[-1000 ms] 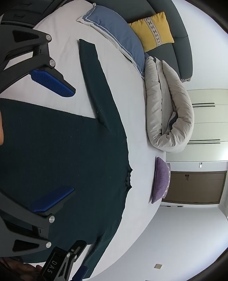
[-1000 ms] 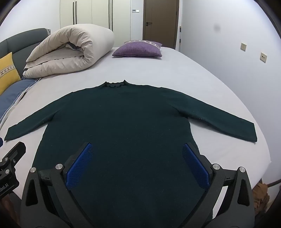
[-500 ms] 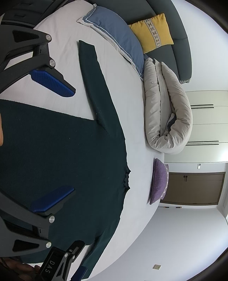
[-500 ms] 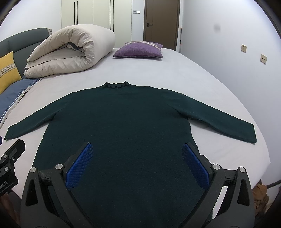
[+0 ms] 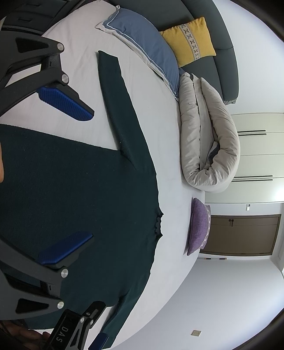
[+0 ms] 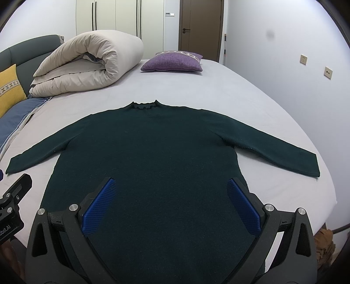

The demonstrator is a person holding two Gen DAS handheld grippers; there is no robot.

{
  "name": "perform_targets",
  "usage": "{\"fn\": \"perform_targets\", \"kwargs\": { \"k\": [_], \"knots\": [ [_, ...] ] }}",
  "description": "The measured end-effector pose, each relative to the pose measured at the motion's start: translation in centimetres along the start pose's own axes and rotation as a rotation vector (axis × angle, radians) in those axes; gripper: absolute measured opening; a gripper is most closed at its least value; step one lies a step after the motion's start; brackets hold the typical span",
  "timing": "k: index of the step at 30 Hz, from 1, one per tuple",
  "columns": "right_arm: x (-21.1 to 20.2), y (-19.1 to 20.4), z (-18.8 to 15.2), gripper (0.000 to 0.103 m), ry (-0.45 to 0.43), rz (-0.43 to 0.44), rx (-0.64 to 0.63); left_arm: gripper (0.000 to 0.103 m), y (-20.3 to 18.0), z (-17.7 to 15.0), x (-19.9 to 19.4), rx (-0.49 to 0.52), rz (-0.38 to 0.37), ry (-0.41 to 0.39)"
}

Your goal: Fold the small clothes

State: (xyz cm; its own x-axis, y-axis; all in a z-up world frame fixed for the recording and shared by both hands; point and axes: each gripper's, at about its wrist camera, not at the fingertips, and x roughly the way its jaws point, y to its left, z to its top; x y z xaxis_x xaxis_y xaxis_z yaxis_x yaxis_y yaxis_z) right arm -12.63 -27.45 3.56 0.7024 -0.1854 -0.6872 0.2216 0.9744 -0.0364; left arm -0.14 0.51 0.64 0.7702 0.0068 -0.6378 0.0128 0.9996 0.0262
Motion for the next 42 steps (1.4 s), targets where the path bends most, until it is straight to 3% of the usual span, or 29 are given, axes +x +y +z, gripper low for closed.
{"fn": "perform_targets", "kwargs": {
  "k": [42],
  "knots": [
    [1.0, 0.6, -1.4, 0.103, 0.01, 0.006, -0.004, 0.103, 0.9, -1.8, 0.7, -0.003, -0.001, 0.008]
  ]
}}
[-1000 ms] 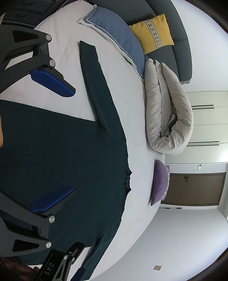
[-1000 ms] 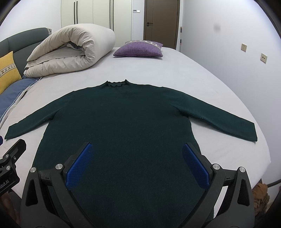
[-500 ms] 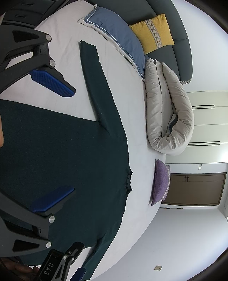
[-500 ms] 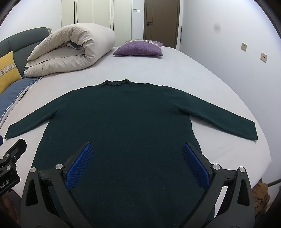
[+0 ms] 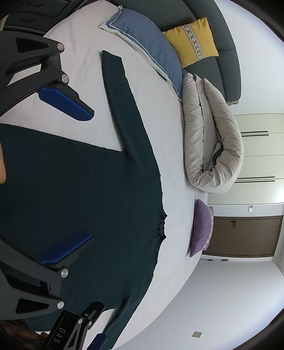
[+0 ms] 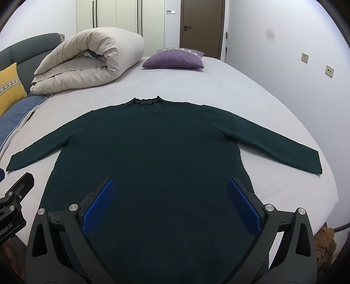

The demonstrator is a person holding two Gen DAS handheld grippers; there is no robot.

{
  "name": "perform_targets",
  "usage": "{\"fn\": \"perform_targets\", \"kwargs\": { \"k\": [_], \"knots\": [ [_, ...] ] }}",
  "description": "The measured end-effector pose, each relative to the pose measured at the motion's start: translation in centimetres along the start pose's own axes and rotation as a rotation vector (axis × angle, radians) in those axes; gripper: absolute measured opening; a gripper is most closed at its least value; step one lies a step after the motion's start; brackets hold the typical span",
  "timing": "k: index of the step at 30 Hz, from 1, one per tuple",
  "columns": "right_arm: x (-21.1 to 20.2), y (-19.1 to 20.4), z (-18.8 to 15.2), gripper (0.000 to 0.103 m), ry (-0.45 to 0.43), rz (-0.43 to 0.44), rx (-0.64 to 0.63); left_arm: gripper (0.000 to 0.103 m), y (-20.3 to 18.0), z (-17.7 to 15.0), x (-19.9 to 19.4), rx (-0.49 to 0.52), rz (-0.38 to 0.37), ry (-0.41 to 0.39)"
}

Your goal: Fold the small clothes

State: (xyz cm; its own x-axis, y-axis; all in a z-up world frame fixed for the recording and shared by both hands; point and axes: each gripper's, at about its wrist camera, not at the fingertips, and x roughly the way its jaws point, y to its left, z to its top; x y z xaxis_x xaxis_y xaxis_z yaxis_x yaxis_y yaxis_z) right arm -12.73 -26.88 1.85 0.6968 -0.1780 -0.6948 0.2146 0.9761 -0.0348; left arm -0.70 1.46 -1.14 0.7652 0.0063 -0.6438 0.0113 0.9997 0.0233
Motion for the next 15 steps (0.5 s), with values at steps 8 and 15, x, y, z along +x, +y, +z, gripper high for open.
{"fn": "perform_targets", "kwargs": {
  "k": [8, 15],
  "knots": [
    [0.01, 0.23, -0.31, 0.103, 0.004, 0.003, 0.0, 0.103, 0.17, -0.29, 0.21, 0.0, 0.0, 0.002],
    [0.06, 0.2, -0.35, 0.103, 0.007, 0.005, 0.001, 0.103, 0.2, -0.5, 0.26, 0.0, 0.0, 0.005]
  ]
}}
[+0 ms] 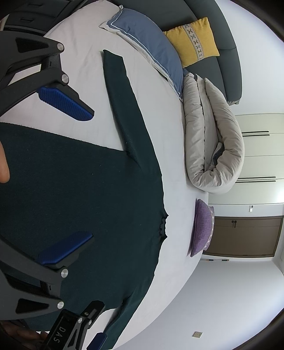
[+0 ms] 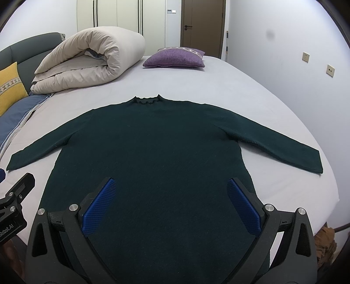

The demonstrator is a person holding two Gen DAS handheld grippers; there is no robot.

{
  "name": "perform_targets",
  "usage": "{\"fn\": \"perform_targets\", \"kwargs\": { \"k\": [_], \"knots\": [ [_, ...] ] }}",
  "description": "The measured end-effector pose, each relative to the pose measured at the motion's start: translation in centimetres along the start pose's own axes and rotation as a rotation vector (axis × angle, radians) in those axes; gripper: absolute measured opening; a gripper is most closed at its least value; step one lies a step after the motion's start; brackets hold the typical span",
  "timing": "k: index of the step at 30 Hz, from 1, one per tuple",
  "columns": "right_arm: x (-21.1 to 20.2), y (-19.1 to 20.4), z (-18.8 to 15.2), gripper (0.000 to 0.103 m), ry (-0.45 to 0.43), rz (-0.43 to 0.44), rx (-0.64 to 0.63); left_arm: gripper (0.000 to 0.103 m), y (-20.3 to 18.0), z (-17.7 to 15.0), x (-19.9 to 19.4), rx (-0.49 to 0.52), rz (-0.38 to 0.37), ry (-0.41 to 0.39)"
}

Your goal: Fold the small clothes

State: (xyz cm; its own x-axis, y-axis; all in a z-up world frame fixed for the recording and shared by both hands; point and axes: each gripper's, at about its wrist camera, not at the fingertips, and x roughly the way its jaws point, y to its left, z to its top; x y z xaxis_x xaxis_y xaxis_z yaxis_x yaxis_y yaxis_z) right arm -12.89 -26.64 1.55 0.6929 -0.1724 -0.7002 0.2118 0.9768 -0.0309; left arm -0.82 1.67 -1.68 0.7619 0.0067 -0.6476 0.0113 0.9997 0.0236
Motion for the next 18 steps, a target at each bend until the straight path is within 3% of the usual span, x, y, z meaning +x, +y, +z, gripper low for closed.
{"fn": "perform_targets", "kwargs": {
  "k": [5, 10, 14, 18],
  "knots": [
    [0.2, -0.1, -0.1, 0.103, 0.004, 0.004, 0.006, 0.103, 0.0, -0.3, 0.1, -0.004, -0.005, 0.01],
    [0.9, -3.0, 0.0, 0.103, 0.009, 0.05, 0.087, 0.103, 0.2, -0.4, 0.4, -0.033, -0.044, 0.034],
    [1.8, -9.6, 0.2, 0.103, -0.019, 0.081, 0.241, 0.103, 0.3, -0.5, 0.9, -0.057, -0.054, 0.065],
    [3.3, -19.7, -0.9, 0.103, -0.033, 0.035, 0.461, 0.103, -0.6, -0.3, 1.4, -0.034, -0.016, 0.061]
  ]
}}
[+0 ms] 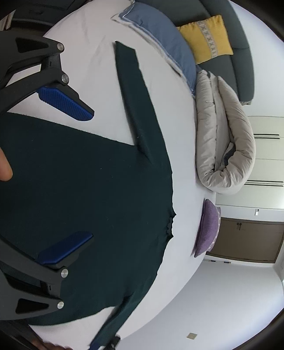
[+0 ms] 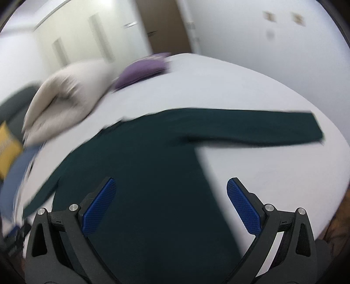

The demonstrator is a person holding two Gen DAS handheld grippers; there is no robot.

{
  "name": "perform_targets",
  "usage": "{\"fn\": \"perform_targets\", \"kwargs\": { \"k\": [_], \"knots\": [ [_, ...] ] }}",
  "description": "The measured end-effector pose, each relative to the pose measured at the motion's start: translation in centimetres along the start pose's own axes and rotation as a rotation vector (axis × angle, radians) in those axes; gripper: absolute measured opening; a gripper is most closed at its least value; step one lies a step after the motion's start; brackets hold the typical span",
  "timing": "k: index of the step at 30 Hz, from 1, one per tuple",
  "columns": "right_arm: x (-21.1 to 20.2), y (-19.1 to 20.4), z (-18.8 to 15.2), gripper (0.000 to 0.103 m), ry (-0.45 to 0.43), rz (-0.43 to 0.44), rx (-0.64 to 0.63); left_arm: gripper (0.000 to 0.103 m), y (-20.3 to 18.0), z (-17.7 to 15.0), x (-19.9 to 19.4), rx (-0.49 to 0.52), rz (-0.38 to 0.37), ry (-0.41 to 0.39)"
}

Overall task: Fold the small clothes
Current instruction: 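Grasp the sweater sleeve cuff with the right gripper and lift it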

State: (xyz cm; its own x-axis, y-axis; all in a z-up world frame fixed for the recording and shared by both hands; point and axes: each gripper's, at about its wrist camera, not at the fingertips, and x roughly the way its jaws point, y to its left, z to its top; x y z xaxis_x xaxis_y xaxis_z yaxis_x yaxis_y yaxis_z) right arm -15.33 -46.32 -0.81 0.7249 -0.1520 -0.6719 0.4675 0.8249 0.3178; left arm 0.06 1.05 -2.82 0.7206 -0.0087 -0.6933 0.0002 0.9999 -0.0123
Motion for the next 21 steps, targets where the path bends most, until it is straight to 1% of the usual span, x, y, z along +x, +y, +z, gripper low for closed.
{"fn": "perform_targets", "kwargs": {
  "k": [1, 3, 5, 6, 8, 9, 10, 11, 13, 14, 15, 17, 18, 20, 21],
  "knots": [
    [0.4, -2.9, 0.8, 0.103, -0.003, -0.008, 0.065, 0.103, -0.5, -0.1, 0.1, 0.018, 0.023, -0.007],
    [1.2, -8.8, 2.0, 0.101, -0.012, -0.032, 0.202, 0.103, -1.5, -0.1, 0.2, 0.058, 0.042, -0.021],
    [2.1, -14.6, 2.7, 0.093, -0.01, -0.062, 0.331, 0.103, -2.6, -0.1, 0.5, 0.105, 0.063, -0.028],
    [2.5, -17.5, 3.0, 0.091, -0.012, -0.072, 0.393, 0.103, -3.1, -0.1, 0.6, 0.123, 0.068, -0.027],
    [3.3, -22.4, 3.3, 0.086, -0.007, -0.076, 0.502, 0.103, -4.1, 0.2, 1.3, 0.154, 0.071, -0.017],
    [3.8, -24.4, 3.3, 0.086, -0.006, -0.064, 0.549, 0.103, -4.5, 0.3, 1.6, 0.162, 0.068, -0.01],
    [4.4, -26.0, 3.4, 0.083, -0.007, -0.043, 0.585, 0.103, -4.9, 0.6, 1.9, 0.168, 0.06, -0.001],
    [4.8, -27.3, 3.7, 0.079, -0.012, -0.017, 0.608, 0.103, -5.4, 0.9, 2.5, 0.173, 0.033, 0.017],
    [5.7, -28.9, 4.5, 0.078, -0.026, 0.015, 0.629, 0.103, -5.8, 1.3, 3.3, 0.17, -0.016, 0.054],
    [6.1, -29.4, 5.0, 0.078, -0.035, 0.025, 0.63, 0.103, -6.1, 1.6, 3.9, 0.156, -0.064, 0.08],
    [6.7, -29.8, 5.5, 0.078, -0.04, 0.037, 0.629, 0.103, -6.3, 1.8, 4.2, 0.147, -0.086, 0.093],
    [8.0, -30.6, 6.5, 0.071, -0.034, 0.052, 0.622, 0.103, -6.8, 2.1, 4.7, 0.137, -0.108, 0.096],
    [8.6, -30.8, 6.9, 0.067, -0.032, 0.05, 0.616, 0.103, -7.0, 2.2, 4.8, 0.132, -0.127, 0.09],
    [9.8, -31.0, 7.7, 0.048, -0.02, 0.057, 0.589, 0.103, -7.0, 2.4, 4.9, 0.119, -0.177, 0.049],
    [10.3, -31.1, 8.0, 0.042, -0.008, 0.056, 0.576, 0.103, -7.1, 2.4, 5.0, 0.107, -0.182, 0.037]
  ]
}}
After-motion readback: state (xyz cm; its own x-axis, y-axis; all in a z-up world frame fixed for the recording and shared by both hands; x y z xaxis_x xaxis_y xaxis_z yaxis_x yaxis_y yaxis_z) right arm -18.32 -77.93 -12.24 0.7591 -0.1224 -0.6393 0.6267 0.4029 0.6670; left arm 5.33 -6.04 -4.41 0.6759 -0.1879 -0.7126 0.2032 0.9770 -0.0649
